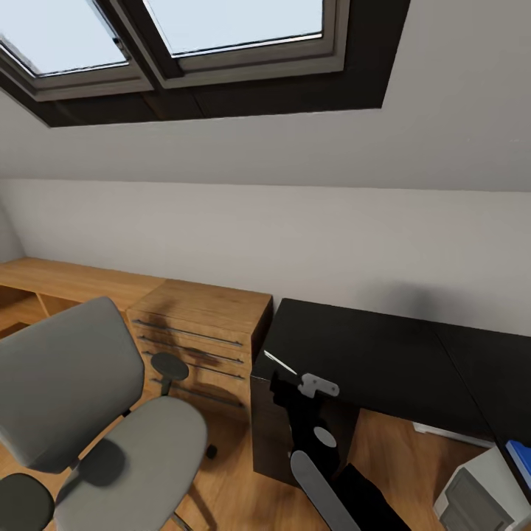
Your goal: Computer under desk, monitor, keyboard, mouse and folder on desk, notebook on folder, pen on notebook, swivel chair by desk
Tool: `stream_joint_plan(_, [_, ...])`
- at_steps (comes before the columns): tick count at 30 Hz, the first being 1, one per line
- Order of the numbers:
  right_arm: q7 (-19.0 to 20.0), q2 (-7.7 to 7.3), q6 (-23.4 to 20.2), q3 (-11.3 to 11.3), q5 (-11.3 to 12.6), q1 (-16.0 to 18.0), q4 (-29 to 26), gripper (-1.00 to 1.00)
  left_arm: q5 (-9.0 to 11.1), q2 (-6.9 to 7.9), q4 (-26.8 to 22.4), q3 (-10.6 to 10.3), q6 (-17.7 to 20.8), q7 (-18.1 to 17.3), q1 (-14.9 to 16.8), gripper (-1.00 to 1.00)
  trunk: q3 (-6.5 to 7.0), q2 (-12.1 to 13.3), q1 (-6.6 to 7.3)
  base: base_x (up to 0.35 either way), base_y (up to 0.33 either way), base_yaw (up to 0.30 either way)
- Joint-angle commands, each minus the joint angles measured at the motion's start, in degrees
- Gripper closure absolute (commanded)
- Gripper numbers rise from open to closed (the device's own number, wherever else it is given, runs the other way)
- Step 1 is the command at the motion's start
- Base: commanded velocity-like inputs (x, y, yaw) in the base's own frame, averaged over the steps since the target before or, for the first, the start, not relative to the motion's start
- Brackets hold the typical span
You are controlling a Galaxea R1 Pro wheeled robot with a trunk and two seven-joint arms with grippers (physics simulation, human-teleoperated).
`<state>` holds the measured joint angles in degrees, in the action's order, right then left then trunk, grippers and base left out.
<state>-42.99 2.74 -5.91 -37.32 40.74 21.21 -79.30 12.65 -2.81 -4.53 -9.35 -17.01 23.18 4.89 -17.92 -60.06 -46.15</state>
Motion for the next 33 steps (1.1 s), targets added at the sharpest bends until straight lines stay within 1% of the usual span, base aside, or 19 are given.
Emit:
stream_joint_plan(1, [-0.36, -0.04, -0.27, -0.05, 0.14, 0.06, -0.3, -1.0, 0.56, -0.15, -1.43, -0.43, -0.18, 0.22, 0.03, -1.0, -0.08, -0.05, -0.01, 0.0, 0.0, -0.006])
stream_joint_plan(2, [-0.54, -0.1, -0.1, 0.2, 0.13, 0.06, -0.93, -1.0, 0.48, -2.65, -10.57, -0.64, 0.0, 0.3, 0.03, -1.0, -0.08, -0.05, -0.01, 0.0, 0.0, 0.0])
stream_joint_plan(3, [-0.57, -0.1, -0.09, 0.27, 0.13, 0.06, -0.95, -1.0, 0.45, -2.94, -12.34, -0.65, 0.1, 0.28, 0.03, -1.0, -0.08, -0.05, -0.01, 0.0, 0.0, 0.0])
stream_joint_plan(5, [-0.58, -0.1, -0.08, 0.32, 0.13, 0.06, -0.97, -1.0, 0.4, -3.34, -14.0, -0.67, 0.29, 0.27, 0.03, -1.0, -0.08, -0.05, -0.01, 0.0, 0.0, 0.0])
stream_joint_plan(6, [-0.58, -0.08, -0.07, 0.4, 0.13, 0.07, -0.99, -1.0, 0.3, -4.33, -16.74, -0.76, 1.99, 0.28, 0.03, -1.0, -0.08, -0.05, -0.01, 0.0, 0.0, 0.0])
stream_joint_plan(10, [-0.54, -0.04, -0.05, 0.44, 0.13, 0.07, -0.92, -1.0, 0.23, -4.94, -19.5, -0.81, 5.43, 0.28, 0.03, -1.0, -0.08, -0.05, -0.01, 0.0, 0.0, 0.0])
stream_joint_plan(11, [-0.52, -0.06, 0.2, 0.47, 0.13, 0.06, -0.89, -1.0, 0.21, -5.17, -21.75, -0.82, 8.32, 0.25, 0.03, -1.0, -0.08, -0.05, -0.01, 0.0, 0.0, 0.0])
stream_joint_plan(12, [-0.49, -0.07, 0.42, 0.48, 0.13, 0.06, -0.87, -1.0, 0.23, -5.29, -23.67, -0.85, 10.21, 0.18, 0.03, -1.0, -0.08, -0.05, -0.01, 0.0, 0.0, 0.0])
stream_joint_plan(15, [-0.45, -0.09, 0.66, 0.48, 0.06, 0.06, -0.86, -1.0, 0.26, -5.56, -27.1, -0.9, 12.8, 0.03, 0.03, -1.0, -0.08, -0.05, -0.01, 0.0, 0.0, 0.0])
stream_joint_plan(16, [-0.42, -0.13, 0.77, 0.47, -0.15, 0.06, -0.86, -1.0, 0.27, -6.03, -29.48, -0.91, 14.58, -0.02, 0.03, -1.0, -0.08, -0.05, -0.01, 0.0, 0.0, 0.0])
stream_joint_plan(17, [-0.41, -0.14, 0.79, 0.47, -0.32, 0.06, -0.84, -1.0, 0.27, -6.2, -30.32, -0.91, 15.32, -0.03, 0.03, -1.0, -0.08, -0.05, -0.01, 0.0, 0.0, 0.0])
stream_joint_plan(20, [-0.37, -0.17, 0.86, 0.47, -2.09, 0.06, -0.7, -1.0, 0.27, -6.73, -34.12, -0.97, 19.36, -0.08, 0.03, -1.0, -0.08, -0.05, -0.01, 0.0, 0.0, 0.0])
stream_joint_plan(22, [-0.34, -0.16, 0.88, 0.44, -3.89, 0.06, -0.57, -1.0, 0.27, -7.03, -36.63, -0.98, 21.86, -0.09, 0.03, -1.0, -0.08, -0.05, -0.01, 0.0, 0.0, 0.0])
stream_joint_plan(25, [-0.32, -0.05, 0.85, 0.42, -7.61, 0.1, 0.17, -1.0, 0.27, -7.19, -41.22, -1.0, 25.77, -0.08, 0.03, -1.0, -0.08, -0.05, -0.01, 0.0, 0.0, 0.0])
stream_joint_plan(26, [-0.33, 0.11, 0.84, 0.39, -10.38, 0.15, 1.35, -1.0, 0.27, -7.19, -44.65, -1.01, 28.48, -0.08, 0.03, -1.0, -0.08, -0.05, -0.01, 0.0, 0.0, 0.0])
stream_joint_plan(27, [-0.33, 0.19, 0.82, 0.37, -11.7, 0.2, 2.09, -1.0, 0.27, -7.19, -44.65, -1.01, 28.48, -0.08, 0.03, -1.0, -0.08, -0.05, -0.01, 0.0, 0.0, 0.0])
stream_joint_plan(28, [-0.34, 0.27, 0.78, 0.36, -12.92, 0.26, 2.83, -1.0, 0.27, -7.19, -48.22, -1.04, 31.22, -0.07, 0.03, -1.0, -0.08, -0.05, -0.01, 0.0, 0.0, 0.0])
stream_joint_plan(30, [-0.31, 0.44, 0.6, 0.34, -14.87, 0.56, 4.25, -1.0, 0.27, -7.19, -51.84, -1.06, 33.92, -0.07, 0.03, -1.0, -0.08, -0.05, -0.01, 0.0, 0.0, 0.0])
stream_joint_plan(33, [-0.23, 0.75, 0.36, 0.36, -16.6, 2.46, 6.53, -1.0, 0.27, -7.19, -57.34, -1.21, 37.64, -0.07, 0.03, -1.0, -0.08, -0.05, -0.01, 0.0, 0.0, 0.0])
